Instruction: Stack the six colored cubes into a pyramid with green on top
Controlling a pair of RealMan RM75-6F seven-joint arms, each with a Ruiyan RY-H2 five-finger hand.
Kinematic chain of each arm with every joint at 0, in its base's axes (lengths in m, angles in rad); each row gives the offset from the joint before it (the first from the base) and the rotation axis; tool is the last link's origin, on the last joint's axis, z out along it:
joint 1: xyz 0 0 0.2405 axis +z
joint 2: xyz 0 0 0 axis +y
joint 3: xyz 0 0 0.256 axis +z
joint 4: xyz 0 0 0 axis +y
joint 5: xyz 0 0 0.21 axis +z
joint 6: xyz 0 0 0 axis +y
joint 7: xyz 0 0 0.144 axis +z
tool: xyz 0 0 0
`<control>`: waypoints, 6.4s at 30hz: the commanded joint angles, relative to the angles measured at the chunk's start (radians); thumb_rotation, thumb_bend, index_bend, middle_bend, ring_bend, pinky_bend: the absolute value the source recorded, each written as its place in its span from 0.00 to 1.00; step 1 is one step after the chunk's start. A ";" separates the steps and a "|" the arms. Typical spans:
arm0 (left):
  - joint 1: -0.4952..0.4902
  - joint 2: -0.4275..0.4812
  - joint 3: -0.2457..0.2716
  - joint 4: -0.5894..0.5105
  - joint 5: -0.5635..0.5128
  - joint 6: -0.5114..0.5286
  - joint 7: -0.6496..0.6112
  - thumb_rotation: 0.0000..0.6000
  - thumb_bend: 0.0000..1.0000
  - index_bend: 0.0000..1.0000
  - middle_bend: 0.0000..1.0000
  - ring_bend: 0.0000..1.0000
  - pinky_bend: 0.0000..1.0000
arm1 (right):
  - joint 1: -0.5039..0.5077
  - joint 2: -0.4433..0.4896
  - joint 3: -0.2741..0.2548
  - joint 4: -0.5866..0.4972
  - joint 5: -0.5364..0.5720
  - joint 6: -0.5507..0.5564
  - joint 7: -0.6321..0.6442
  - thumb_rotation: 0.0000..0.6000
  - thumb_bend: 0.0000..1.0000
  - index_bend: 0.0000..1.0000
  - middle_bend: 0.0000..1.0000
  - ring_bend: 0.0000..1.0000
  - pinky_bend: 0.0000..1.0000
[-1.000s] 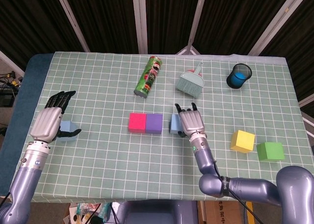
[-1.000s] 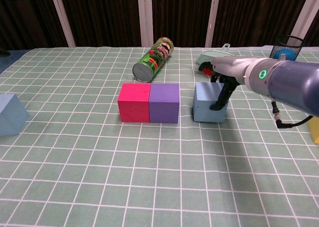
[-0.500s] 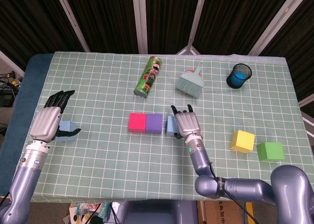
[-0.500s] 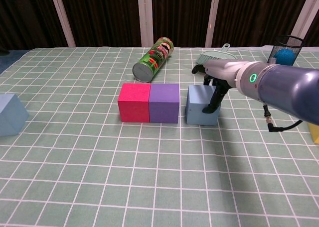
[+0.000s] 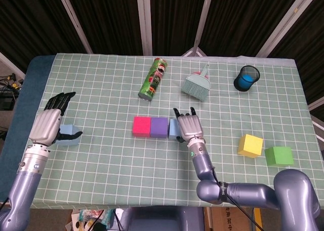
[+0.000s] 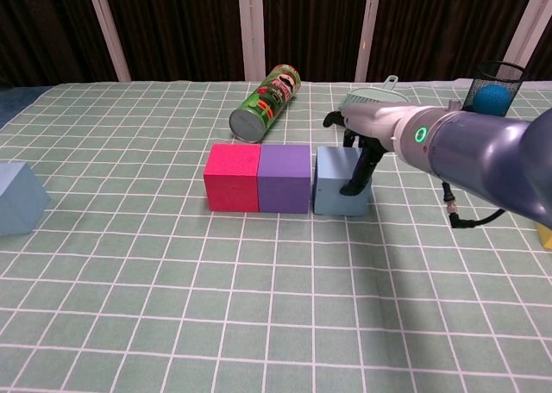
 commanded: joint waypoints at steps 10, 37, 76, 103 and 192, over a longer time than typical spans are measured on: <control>-0.001 0.007 -0.001 -0.002 -0.002 -0.009 -0.013 1.00 0.10 0.00 0.06 0.01 0.03 | 0.010 -0.021 0.012 0.027 0.011 0.012 -0.006 1.00 0.30 0.00 0.45 0.30 0.06; -0.006 0.008 0.000 0.005 -0.017 -0.019 -0.016 1.00 0.10 0.00 0.06 0.01 0.03 | 0.017 -0.042 0.019 0.032 0.027 0.017 -0.023 1.00 0.30 0.00 0.45 0.30 0.06; -0.008 0.007 0.001 0.010 -0.022 -0.018 -0.019 1.00 0.10 0.00 0.06 0.01 0.03 | 0.013 -0.058 0.008 0.034 0.032 -0.005 -0.022 1.00 0.30 0.00 0.01 0.04 0.03; -0.013 -0.030 0.025 0.038 -0.024 -0.001 0.049 1.00 0.10 0.00 0.06 0.01 0.03 | -0.222 0.298 -0.167 -0.357 -0.232 0.213 0.080 1.00 0.28 0.00 0.00 0.00 0.00; -0.556 -0.405 0.184 0.298 -0.655 -0.273 0.583 1.00 0.44 0.01 0.06 0.03 0.09 | -0.662 0.602 -0.163 -0.299 -0.697 0.151 0.653 1.00 0.28 0.00 0.00 0.00 0.00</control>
